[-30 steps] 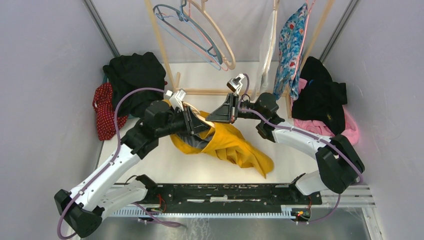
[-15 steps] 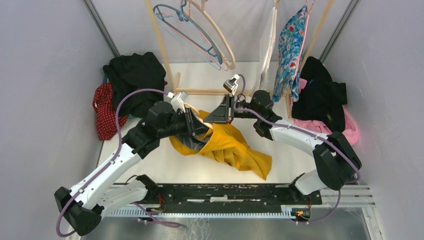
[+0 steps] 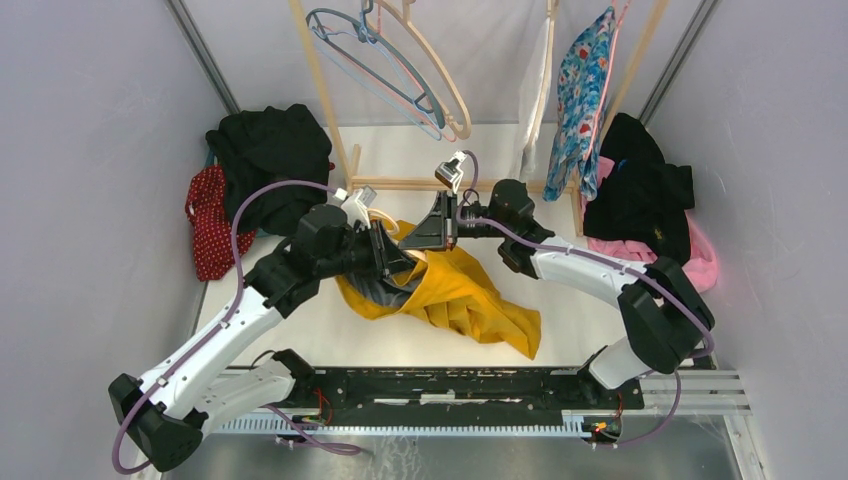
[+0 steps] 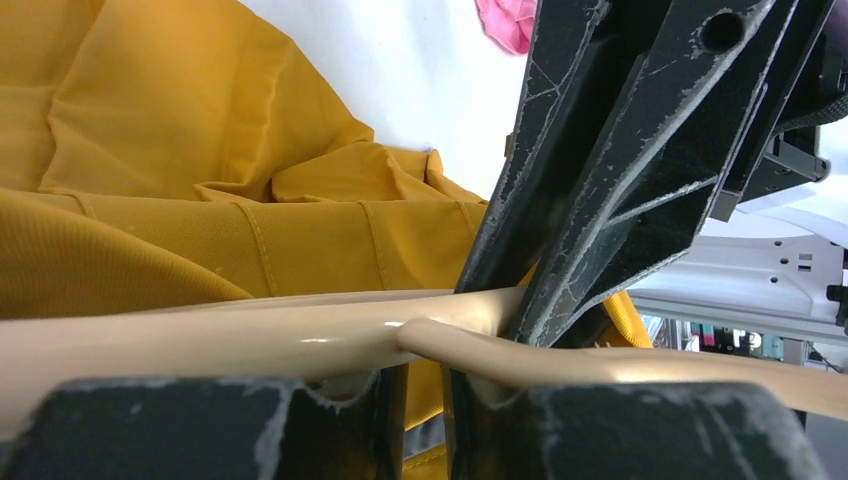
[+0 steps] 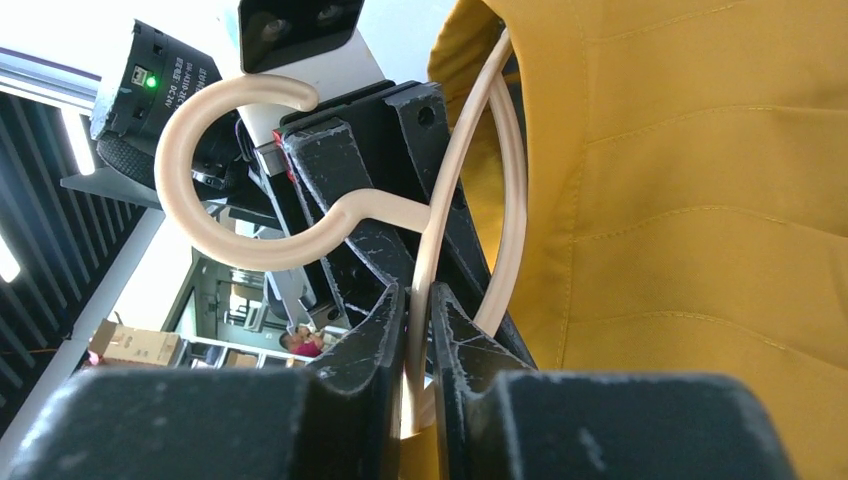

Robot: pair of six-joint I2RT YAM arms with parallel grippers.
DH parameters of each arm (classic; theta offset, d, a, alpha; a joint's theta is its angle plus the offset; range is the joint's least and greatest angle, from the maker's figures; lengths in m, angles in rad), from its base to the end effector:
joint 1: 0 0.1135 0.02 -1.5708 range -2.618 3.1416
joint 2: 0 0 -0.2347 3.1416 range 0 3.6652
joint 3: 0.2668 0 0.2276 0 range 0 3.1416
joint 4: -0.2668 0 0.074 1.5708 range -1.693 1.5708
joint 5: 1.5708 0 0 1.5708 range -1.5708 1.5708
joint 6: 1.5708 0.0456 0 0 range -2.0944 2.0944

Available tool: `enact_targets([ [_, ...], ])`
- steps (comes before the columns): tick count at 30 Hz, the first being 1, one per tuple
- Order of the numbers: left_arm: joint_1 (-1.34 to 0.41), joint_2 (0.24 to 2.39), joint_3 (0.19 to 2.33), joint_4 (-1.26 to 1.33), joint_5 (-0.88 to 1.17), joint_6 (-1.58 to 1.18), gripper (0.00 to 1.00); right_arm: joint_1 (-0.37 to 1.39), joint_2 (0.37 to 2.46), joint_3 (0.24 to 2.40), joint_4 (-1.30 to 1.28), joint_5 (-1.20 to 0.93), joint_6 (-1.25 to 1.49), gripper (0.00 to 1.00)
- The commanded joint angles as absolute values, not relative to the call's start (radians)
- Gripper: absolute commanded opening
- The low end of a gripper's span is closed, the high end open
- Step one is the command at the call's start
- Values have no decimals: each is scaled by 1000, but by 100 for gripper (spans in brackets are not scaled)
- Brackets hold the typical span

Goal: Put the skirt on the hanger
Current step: Hang the skirt on the hanger.

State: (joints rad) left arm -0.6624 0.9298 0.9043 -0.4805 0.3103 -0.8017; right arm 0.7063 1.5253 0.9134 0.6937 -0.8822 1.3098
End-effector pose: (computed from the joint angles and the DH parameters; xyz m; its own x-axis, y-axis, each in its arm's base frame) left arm 0.1518 -0.1361 0.2991 -0.8379 -0.2142 -0.5020 0.2792 0.6222 -0.7314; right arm 0.2253 0.2385 0.2794 -0.9480 -0.0018 -0.3181 -0.3175 -0.0554 0.9466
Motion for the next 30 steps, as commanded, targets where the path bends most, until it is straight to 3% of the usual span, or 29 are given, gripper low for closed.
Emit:
enact_targets([
  [1, -669, 953, 959, -307, 284, -769, 23, 811, 1528, 991, 775, -1019, 1307, 11],
  [5, -670, 951, 964, -321, 275, -761, 23, 816, 1537, 992, 813, -1024, 1339, 1],
  [10, -669, 939, 991, -358, 261, -744, 24, 808, 1537, 982, 874, -998, 1385, 1],
  [19, -669, 927, 1158, -500, 207, -684, 37, 766, 1510, 931, 1063, -926, 1540, 1],
  [30, -669, 915, 1302, -586, 180, -663, 38, 745, 1353, 895, 891, -881, 1490, 1],
])
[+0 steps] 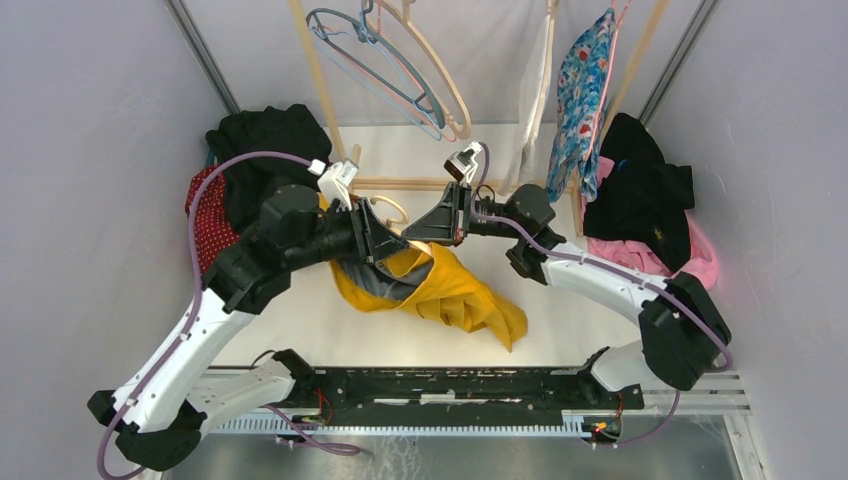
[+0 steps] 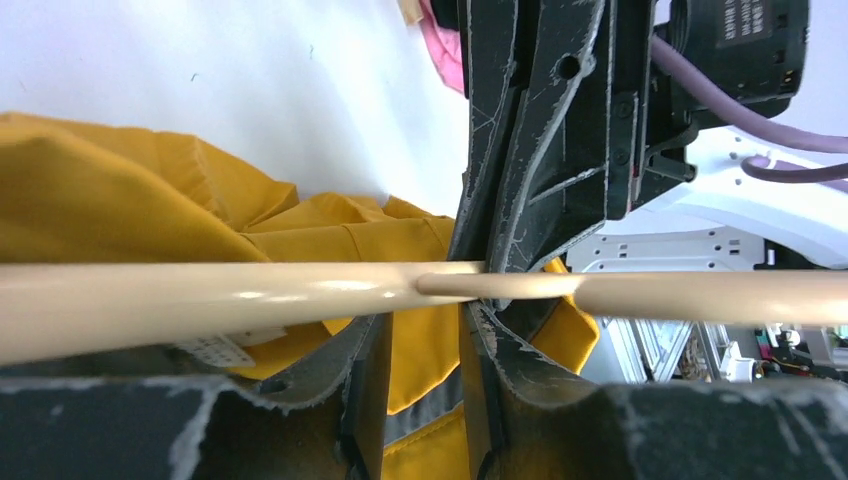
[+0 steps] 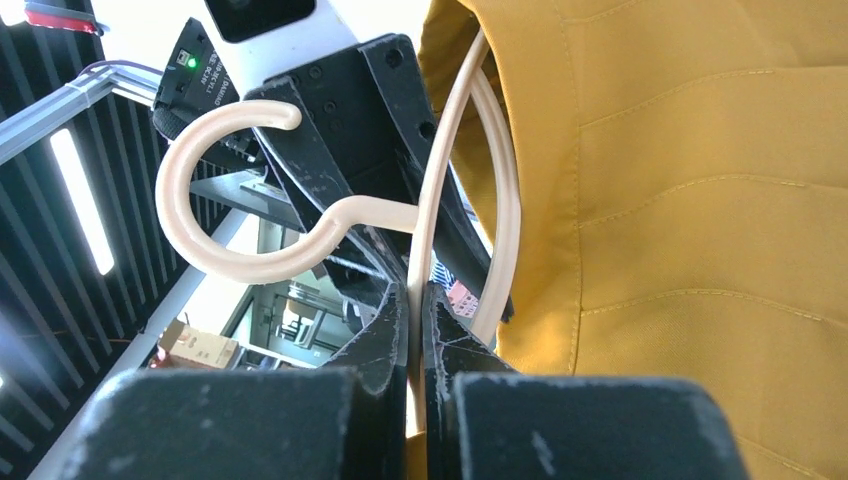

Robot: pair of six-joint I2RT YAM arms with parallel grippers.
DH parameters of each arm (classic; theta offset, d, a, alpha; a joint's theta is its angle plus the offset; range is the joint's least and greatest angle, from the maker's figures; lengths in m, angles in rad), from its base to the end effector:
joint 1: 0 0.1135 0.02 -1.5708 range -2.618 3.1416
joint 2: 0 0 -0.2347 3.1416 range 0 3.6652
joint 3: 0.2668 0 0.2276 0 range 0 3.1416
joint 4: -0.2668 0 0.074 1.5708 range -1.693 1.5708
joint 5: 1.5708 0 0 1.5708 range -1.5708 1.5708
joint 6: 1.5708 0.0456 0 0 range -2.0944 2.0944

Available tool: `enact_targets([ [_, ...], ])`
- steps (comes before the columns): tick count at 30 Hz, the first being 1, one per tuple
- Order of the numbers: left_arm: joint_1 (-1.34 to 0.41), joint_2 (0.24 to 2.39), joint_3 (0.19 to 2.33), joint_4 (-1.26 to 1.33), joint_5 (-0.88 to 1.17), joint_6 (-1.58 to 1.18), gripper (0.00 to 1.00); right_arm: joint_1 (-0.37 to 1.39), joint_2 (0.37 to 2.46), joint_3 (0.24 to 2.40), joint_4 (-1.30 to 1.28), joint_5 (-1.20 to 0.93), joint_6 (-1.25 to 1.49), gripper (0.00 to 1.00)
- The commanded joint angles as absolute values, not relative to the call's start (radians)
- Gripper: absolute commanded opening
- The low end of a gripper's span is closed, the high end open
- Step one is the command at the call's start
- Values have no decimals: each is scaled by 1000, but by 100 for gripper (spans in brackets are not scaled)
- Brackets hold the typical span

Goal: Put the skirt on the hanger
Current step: Hang the skirt on the hanger.

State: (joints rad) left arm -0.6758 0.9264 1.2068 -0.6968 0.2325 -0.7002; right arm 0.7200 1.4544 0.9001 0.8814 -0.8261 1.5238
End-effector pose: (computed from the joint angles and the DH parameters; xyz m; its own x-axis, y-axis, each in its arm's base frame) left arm 0.1351 -0.1218 0.3717 -0.7395 -0.2108 -0.6393 0.3879 0.6428 -0.6606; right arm 0.2112 0.2298 0.3158 -0.9580 0.0603 -0.2805 -0.2869 -0.2093 0.9348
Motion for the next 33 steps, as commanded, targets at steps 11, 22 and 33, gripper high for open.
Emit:
enact_targets([
  [11, -669, 950, 1475, -655, 161, -635, 38, 709, 1112, 862, 521, -805, 1391, 1],
  [22, -670, 1054, 1636, -676, 128, -604, 39, 651, 983, 820, 436, -752, 1455, 1],
  [33, -667, 1190, 1719, -646, 128, -600, 39, 486, 809, 842, 188, -777, 1450, 1],
])
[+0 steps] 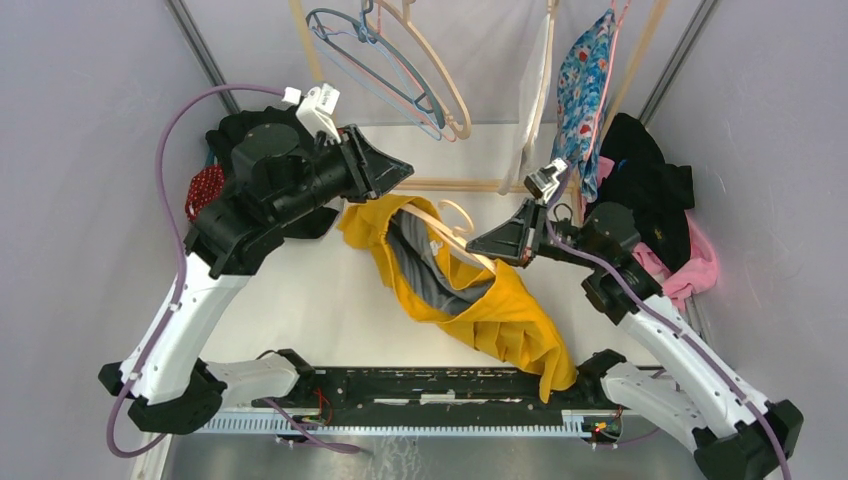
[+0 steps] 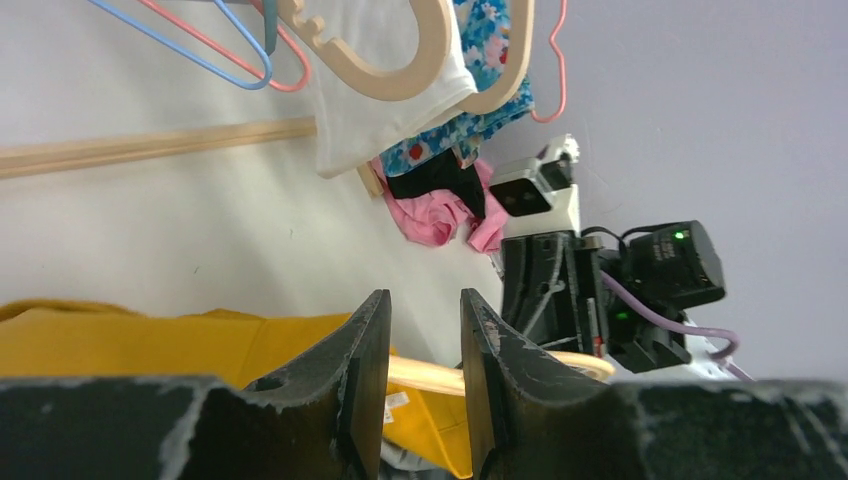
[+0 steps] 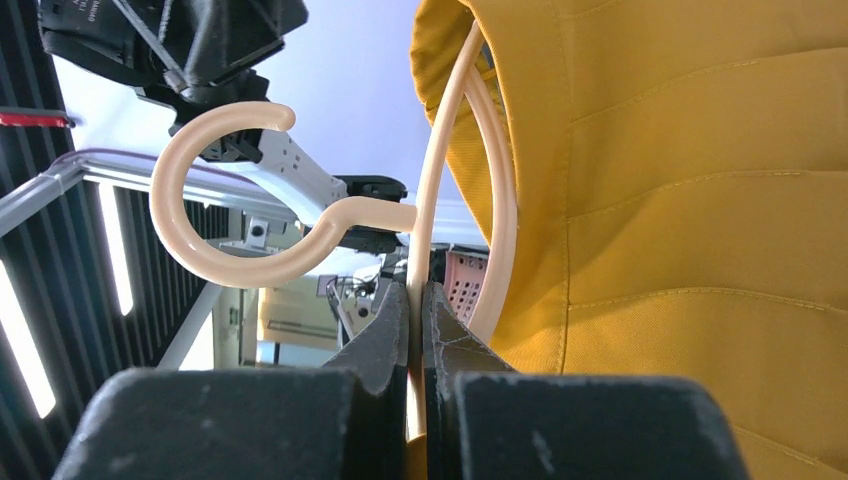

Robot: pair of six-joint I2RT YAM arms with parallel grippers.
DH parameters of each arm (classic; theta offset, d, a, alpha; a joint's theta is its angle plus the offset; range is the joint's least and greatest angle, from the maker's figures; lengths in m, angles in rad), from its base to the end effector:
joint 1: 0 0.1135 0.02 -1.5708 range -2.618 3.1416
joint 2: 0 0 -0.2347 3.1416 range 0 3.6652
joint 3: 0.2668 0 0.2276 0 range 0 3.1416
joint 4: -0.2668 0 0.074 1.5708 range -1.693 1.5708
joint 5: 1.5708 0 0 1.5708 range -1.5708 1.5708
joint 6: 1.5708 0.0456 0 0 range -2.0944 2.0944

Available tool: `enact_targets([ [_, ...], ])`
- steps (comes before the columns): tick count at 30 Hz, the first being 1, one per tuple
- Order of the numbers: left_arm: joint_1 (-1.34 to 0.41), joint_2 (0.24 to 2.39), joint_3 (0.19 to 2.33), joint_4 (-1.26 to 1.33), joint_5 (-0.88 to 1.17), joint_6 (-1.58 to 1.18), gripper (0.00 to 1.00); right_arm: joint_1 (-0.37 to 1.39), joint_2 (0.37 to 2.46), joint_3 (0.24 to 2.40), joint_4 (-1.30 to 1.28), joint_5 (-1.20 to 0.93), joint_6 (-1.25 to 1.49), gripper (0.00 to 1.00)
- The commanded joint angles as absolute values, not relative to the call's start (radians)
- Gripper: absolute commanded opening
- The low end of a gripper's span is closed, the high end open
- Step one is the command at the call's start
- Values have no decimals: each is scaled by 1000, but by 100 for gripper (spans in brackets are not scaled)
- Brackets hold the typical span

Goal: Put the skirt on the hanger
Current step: Hang the skirt on the hanger, then place the hanger on the clothesline.

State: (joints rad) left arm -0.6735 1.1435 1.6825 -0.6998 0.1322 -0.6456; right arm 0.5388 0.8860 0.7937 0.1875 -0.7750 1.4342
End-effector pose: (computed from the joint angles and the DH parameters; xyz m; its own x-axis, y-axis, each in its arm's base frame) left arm 0.1510 -0.1282 0.4722 -0.5332 -0.3376 -0.7757 0.4998 0.6141 -0.6108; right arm 0.1568 0.1309 0.3449 -0.9443 0.2601 -0.2014 -0.2122 -0.0135 0.9771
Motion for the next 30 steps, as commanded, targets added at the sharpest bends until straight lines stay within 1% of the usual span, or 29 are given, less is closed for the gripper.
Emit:
enact_targets([
  [1, -667, 1206, 1722, -637, 132, -605, 39, 470, 795, 845, 163, -782, 1448, 1],
  [5, -667, 1282, 1767, -608, 145, -616, 39, 404, 734, 864, 63, -793, 1440, 1],
  [10, -666, 1400, 1870, -626, 151, -612, 39, 334, 680, 911, -65, -779, 1420, 1],
  [13, -665, 1422, 1880, -619, 154, -614, 39, 314, 664, 960, -164, -747, 1391, 1],
  [22, -666, 1396, 1844, -624, 113, -614, 39, 299, 670, 1179, -452, -590, 1259, 1],
  [30, -665, 1315, 1755, -635, 83, -617, 39, 299, 664, 1250, -567, -451, 1232, 1],
])
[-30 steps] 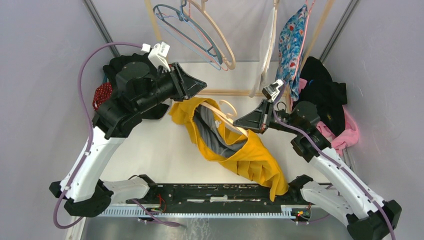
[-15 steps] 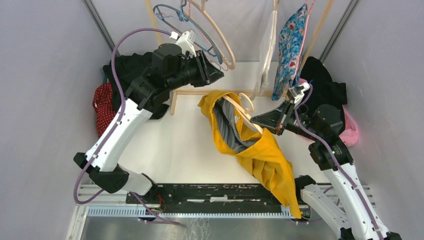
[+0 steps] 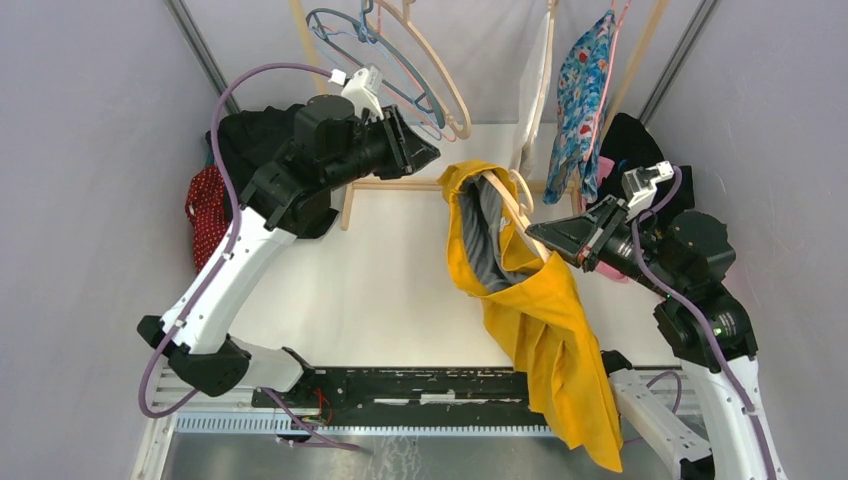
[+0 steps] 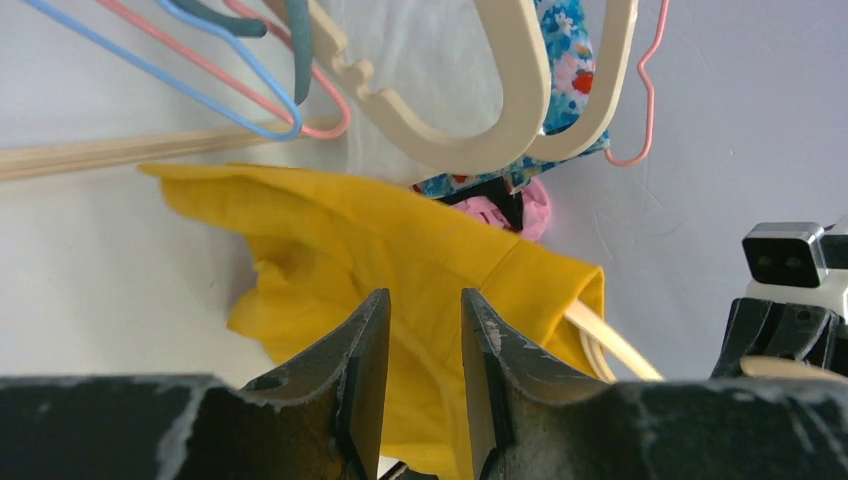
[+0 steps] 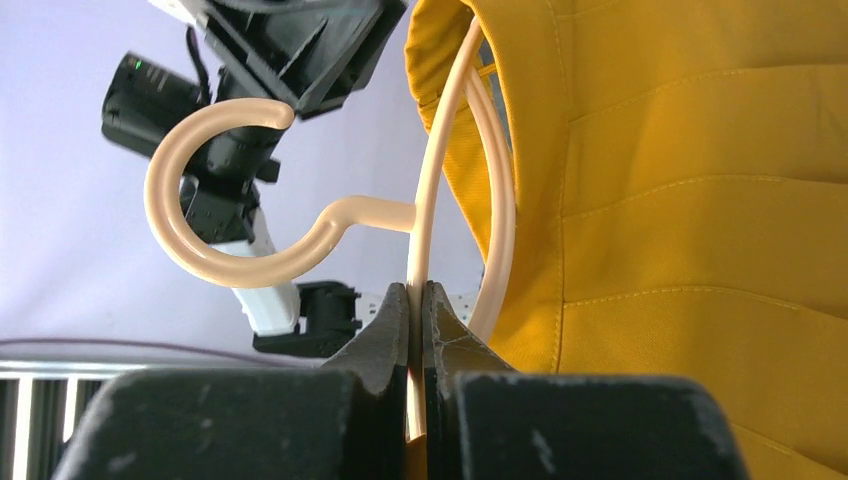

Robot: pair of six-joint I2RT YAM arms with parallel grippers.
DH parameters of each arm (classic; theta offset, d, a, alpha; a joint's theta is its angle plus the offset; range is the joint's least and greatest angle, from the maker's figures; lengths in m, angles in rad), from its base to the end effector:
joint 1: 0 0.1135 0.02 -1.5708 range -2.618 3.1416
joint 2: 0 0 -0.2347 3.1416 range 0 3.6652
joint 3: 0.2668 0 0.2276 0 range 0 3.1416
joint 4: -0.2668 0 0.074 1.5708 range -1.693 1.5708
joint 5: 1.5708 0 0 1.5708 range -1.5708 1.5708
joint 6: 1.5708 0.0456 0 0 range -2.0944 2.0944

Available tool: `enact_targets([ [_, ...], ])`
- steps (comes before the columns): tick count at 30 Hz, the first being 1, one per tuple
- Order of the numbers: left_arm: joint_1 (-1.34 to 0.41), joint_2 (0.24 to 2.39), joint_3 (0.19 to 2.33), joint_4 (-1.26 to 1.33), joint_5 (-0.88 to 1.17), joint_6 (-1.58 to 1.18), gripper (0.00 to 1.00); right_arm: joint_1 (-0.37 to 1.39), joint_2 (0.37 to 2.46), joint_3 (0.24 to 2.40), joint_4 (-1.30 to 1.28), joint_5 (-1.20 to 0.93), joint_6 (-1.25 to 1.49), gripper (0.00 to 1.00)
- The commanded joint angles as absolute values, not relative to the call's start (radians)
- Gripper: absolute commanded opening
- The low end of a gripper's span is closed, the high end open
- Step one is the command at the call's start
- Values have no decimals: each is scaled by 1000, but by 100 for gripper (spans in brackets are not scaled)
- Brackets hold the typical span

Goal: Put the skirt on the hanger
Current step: Place the hanger on the clothesline.

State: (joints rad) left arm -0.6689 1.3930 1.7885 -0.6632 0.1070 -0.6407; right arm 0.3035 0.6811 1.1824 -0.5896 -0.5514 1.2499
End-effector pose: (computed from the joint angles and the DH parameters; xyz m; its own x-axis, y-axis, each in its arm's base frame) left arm 0.2112 -0.1732 0.4529 -0.5832 -0.2966 -0.7562 0.4350 0.6722 -0.5991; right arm 0.1014 0.0568 0.4095 -0.7407 0.6151 -0.2703 -0.1575 0.2322 0.9598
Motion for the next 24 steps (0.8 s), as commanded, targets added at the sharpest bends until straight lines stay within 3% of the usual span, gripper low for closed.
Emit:
enact_targets([
  [1, -663, 1303, 1740, -632, 81, -621, 39, 298, 665, 1254, -569, -437, 1234, 1],
  [10, -663, 1181, 1597, -623, 71, -650, 39, 299, 751, 1287, -429, -371, 1297, 1],
  [24, -663, 1038, 1420, -644, 44, -687, 39, 299, 1001, 1520, -275, -303, 1352, 1],
])
